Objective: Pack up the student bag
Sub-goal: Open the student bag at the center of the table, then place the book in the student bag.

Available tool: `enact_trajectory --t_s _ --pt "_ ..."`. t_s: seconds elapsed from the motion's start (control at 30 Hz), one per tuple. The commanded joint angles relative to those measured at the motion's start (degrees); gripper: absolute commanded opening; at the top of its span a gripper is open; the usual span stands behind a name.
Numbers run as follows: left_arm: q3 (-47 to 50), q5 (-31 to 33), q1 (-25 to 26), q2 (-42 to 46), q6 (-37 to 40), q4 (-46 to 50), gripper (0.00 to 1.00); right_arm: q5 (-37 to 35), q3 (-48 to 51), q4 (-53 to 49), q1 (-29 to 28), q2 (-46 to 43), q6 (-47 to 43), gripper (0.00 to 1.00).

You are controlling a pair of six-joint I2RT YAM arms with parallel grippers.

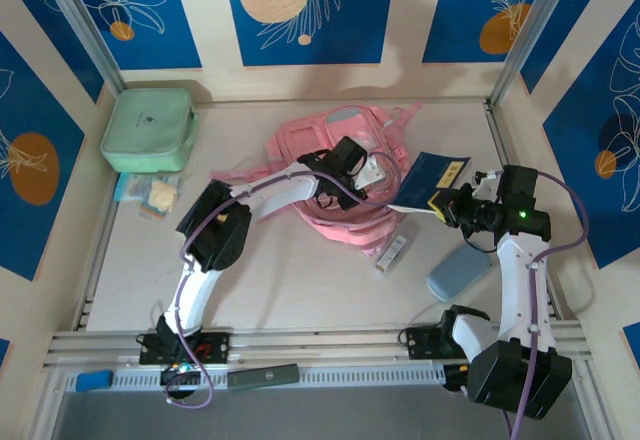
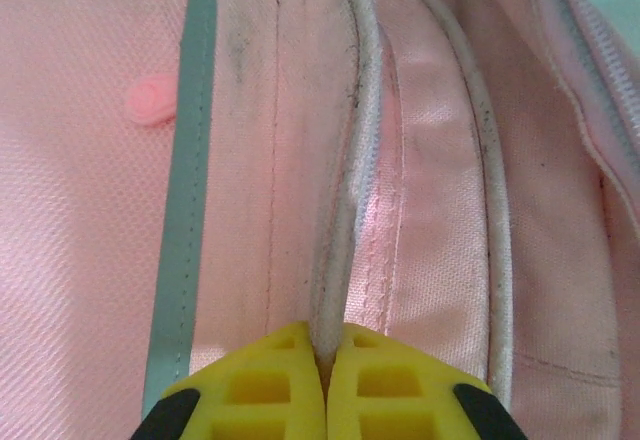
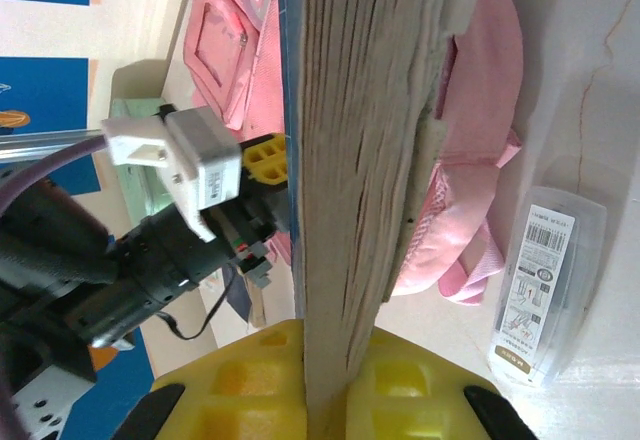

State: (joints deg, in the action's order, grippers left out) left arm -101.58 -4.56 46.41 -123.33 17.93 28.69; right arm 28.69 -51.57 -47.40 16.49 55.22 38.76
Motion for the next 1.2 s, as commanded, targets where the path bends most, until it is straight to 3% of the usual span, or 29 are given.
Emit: enact_trajectory --t_s 0.0,0.2,0.37,0.5,0.67,0.77,0.9,1.17 --pt "1.87 4.35 -0.52 6.62 1.83 -0.34 0.00 1.55 -1.21 -2.57 -0.57 -1.07 -2.17 0.00" --pt "2.71 7.87 -1.30 14.17 1.53 -1.55 0.00 -0.64 -2.59 -6.06 -4.18 -2.34 -0.98 0.00" --pt "2.27 12.57 -2.38 17.62 -0.74 -6.19 0.00 -5.60 -2.87 -9.16 -12.55 -2.84 -0.62 0.00" --pt "0.69 15.52 -3.12 18.85 -2.45 -7.75 0.00 -5.96 -0.44 -8.18 -16.13 -2.80 1.07 0.00" --pt "0.86 11.81 -3.33 20.47 -2.66 -8.58 0.00 -0.82 3.94 3.27 -22.82 -0.71 5.03 0.00" --pt "2.35 10.35 -3.35 21.65 -2.79 -9.45 0.00 -1.41 4.39 10.89 -26.34 3.36 5.97 0.00" --pt "3.06 8.75 -3.35 22.65 -4.24 -9.39 0.00 0.77 4.09 23.56 -27.92 11.60 5.20 0.00" --pt "2.75 9.11 -3.43 23.25 -5.89 -10.18 0.00 0.43 -1.53 34.16 -30.23 28.73 -1.84 0.02"
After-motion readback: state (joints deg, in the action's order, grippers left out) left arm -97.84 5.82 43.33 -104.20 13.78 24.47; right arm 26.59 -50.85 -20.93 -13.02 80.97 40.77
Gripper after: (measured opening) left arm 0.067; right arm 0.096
